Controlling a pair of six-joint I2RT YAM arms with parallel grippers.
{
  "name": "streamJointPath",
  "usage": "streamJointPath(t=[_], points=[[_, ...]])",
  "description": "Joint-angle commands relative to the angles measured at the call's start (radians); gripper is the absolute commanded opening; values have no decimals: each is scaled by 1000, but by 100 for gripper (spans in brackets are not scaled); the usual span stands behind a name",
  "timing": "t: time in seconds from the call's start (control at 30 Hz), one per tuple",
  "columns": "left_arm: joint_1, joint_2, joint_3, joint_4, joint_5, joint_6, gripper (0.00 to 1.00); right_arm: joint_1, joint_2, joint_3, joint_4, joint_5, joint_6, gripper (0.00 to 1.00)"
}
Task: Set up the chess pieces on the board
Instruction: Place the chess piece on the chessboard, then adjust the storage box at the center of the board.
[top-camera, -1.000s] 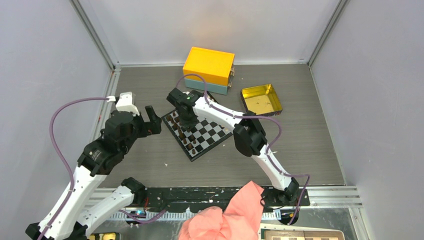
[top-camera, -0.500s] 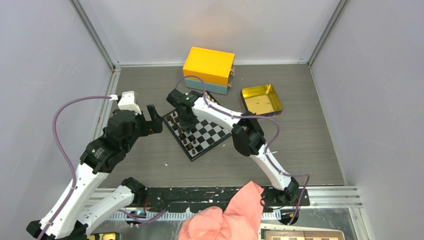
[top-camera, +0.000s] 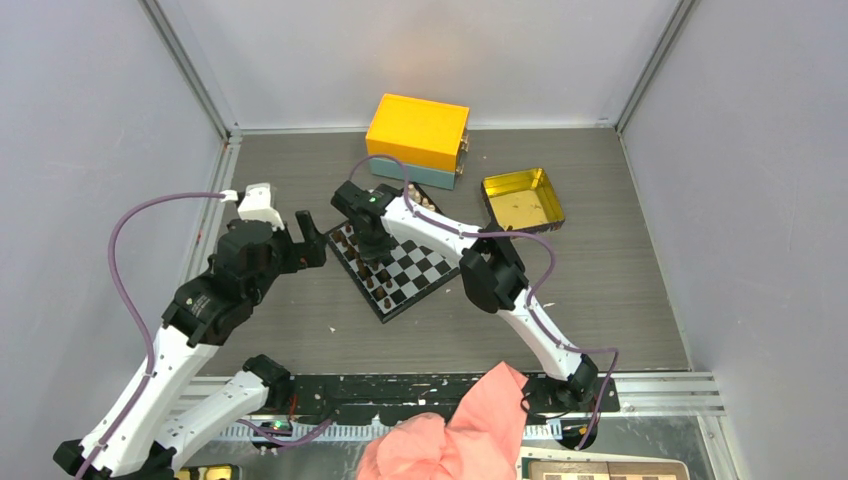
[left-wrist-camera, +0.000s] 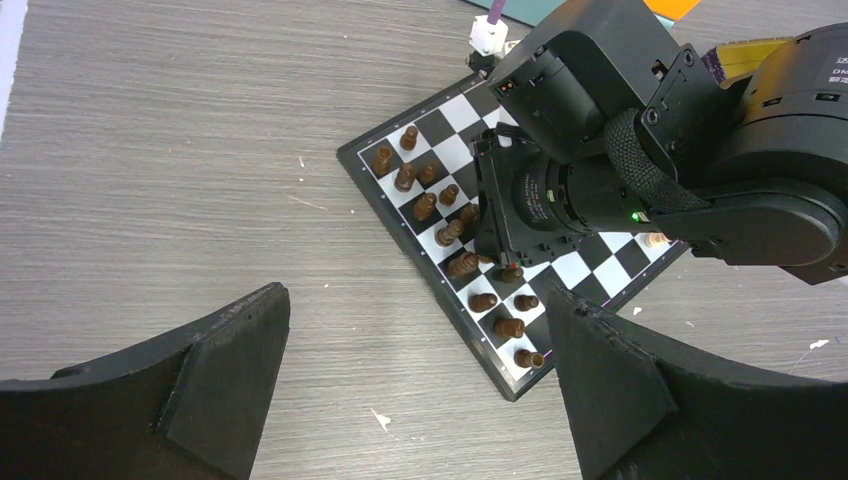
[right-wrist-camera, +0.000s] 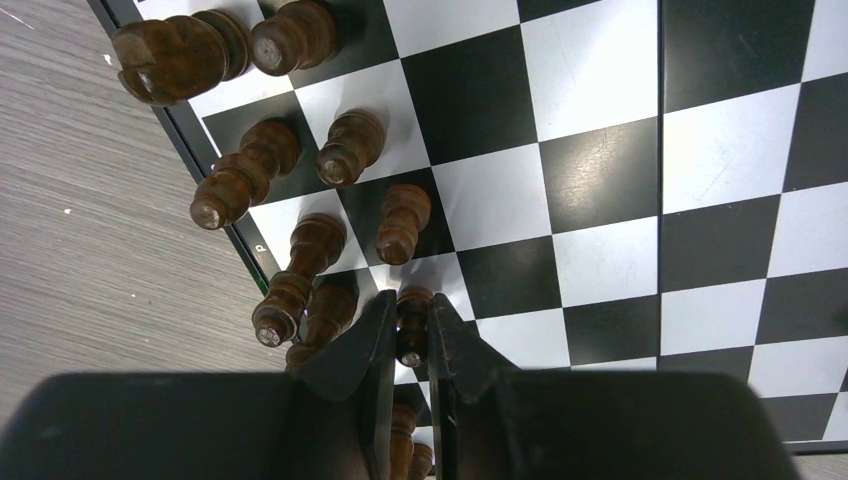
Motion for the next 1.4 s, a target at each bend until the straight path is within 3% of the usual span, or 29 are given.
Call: streamJointPath(t=[0.0,0.1,0.2,0.53,0.87,1.17,1.37], points=[[1,-6,-2,51,3,18,100,7,-12,39,9,-10,-5,14],[2,-2,1,51,5,20,100,7,-21,39,8,-4,-8,25],[1,1,3,56,8,20,100,6,-31,37,8,6,-14,30],[1,14,23,54,18,19,100,7,-83,32,13,27,-18,33],[1,54,82,72,-12,51,100,-10,-254,-30,20,98,-25,34],[1,202,154,155,28,68,100,-162,-542,-275,96,206,14,33],[1,321,167,208,88,50,99,-305,-606,-379,88,221,-94,34]])
